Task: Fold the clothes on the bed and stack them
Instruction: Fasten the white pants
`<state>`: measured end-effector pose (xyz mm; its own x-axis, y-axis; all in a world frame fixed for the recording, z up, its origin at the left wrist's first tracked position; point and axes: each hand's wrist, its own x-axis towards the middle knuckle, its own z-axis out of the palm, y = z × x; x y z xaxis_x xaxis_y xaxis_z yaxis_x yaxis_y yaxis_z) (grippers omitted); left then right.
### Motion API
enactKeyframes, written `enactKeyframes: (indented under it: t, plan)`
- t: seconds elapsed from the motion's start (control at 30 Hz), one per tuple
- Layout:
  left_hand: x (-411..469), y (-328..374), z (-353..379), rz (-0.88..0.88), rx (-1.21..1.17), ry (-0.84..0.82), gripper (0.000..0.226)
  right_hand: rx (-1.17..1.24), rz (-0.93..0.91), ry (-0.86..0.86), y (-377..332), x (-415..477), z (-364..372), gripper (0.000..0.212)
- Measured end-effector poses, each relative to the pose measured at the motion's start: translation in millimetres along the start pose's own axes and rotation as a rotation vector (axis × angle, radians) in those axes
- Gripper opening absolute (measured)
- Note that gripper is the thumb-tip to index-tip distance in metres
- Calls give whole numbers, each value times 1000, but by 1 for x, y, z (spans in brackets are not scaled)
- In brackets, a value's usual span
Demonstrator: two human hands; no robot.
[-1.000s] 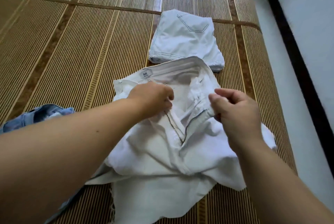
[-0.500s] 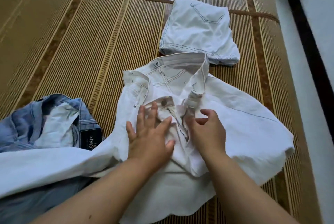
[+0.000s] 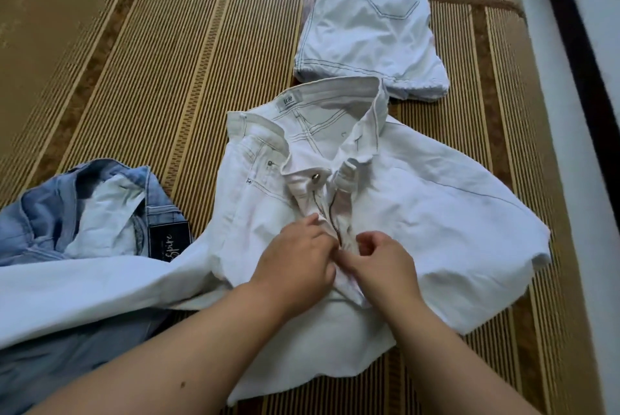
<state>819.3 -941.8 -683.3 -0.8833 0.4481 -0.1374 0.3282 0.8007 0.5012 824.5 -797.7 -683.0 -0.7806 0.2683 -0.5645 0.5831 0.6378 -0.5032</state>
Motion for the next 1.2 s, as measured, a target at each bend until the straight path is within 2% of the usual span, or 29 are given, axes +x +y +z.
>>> enactKeyframes:
  t: [0.07,0.13,0.27,0.4,0.53,0.63,0.7,0.87,1.03,1.1,1.2]
  plan:
    - [-4,-2,7,-16,86,-74,40,-139,-71,13,0,1,7,33]
    - [-7,-4,11,-31,113,-110,42,-145,-96,61,-1,3,10,26]
    - [-10,1,8,-87,57,-47,53,11,-52,56,3,10,4,28]
    - [-3,11,5,-143,-17,-20,47,258,-20,0,10,6,-6,29]
    - [-1,24,2,-202,-132,127,32,399,-41,6,12,-5,-11,25]
    - [-2,30,1,-188,-94,310,24,471,-61,23,9,-14,-12,25]
    - [-1,34,-2,-182,-54,375,20,492,-73,40,8,-18,-12,27]
    - [-2,35,-3,-290,-71,277,17,564,-52,103,8,-23,-14,19]
    - [-2,35,6,-314,-80,170,23,446,-127,130,13,-25,-18,21]
    - [-1,37,8,-344,-148,189,20,412,-163,129,16,-24,-19,24]
    - [3,38,9,-441,-373,211,17,407,-182,109,18,-23,-19,26]
